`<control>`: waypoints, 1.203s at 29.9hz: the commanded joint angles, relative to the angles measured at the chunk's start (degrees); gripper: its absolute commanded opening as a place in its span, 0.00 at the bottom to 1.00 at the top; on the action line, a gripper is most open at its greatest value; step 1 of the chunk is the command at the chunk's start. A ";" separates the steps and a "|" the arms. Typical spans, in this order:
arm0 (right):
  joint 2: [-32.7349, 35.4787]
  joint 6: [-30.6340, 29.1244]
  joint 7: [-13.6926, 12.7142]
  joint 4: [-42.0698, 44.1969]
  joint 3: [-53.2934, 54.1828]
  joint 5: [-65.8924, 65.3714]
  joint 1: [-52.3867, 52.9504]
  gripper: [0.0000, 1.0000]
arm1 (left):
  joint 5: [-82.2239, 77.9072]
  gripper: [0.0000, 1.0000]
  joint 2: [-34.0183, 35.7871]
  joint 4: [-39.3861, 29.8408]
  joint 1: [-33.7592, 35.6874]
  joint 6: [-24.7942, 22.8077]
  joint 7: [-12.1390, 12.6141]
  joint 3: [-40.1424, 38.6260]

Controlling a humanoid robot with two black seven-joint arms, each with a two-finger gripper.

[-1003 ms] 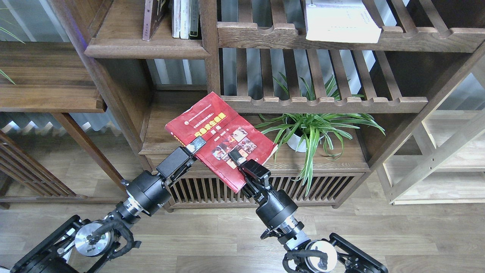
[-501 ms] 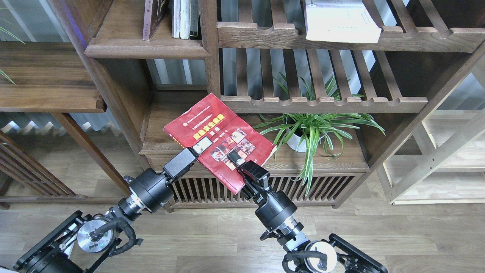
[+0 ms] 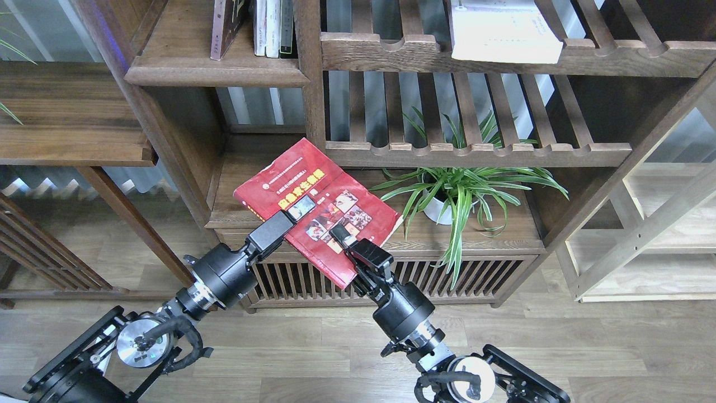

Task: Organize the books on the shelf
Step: 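Bring the left gripper to the red book and grip it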

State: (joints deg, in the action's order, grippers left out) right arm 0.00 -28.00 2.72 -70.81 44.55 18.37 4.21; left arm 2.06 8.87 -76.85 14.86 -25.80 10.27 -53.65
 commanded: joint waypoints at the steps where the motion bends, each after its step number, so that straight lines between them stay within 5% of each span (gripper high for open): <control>1: 0.00 0.00 0.01 -0.03 -0.61 0.00 0.01 0.06 | -0.39 0.68 -0.78 -0.06 0.61 3.55 -0.25 -0.14; 15: 0.00 0.00 0.01 -0.03 -0.96 0.00 0.10 0.06 | -1.53 0.49 -1.31 -0.15 1.93 4.44 0.63 1.09; 20: 0.00 0.00 0.01 -0.03 -0.79 0.00 0.10 0.06 | -1.53 0.20 -0.87 -0.06 1.67 -1.00 0.81 1.53; 25: 0.00 0.00 0.01 -0.03 -0.79 0.00 0.10 0.06 | -1.27 0.05 -0.87 -0.06 1.58 -1.63 0.72 1.53; 36: 0.00 0.00 0.01 0.06 -0.79 0.00 0.18 0.14 | -1.18 0.01 -0.61 -0.06 0.96 -1.63 0.37 1.53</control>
State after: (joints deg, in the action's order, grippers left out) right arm -0.01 -28.01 2.66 -70.83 43.73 18.34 4.36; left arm 0.88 8.22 -76.90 15.87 -27.44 10.84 -52.11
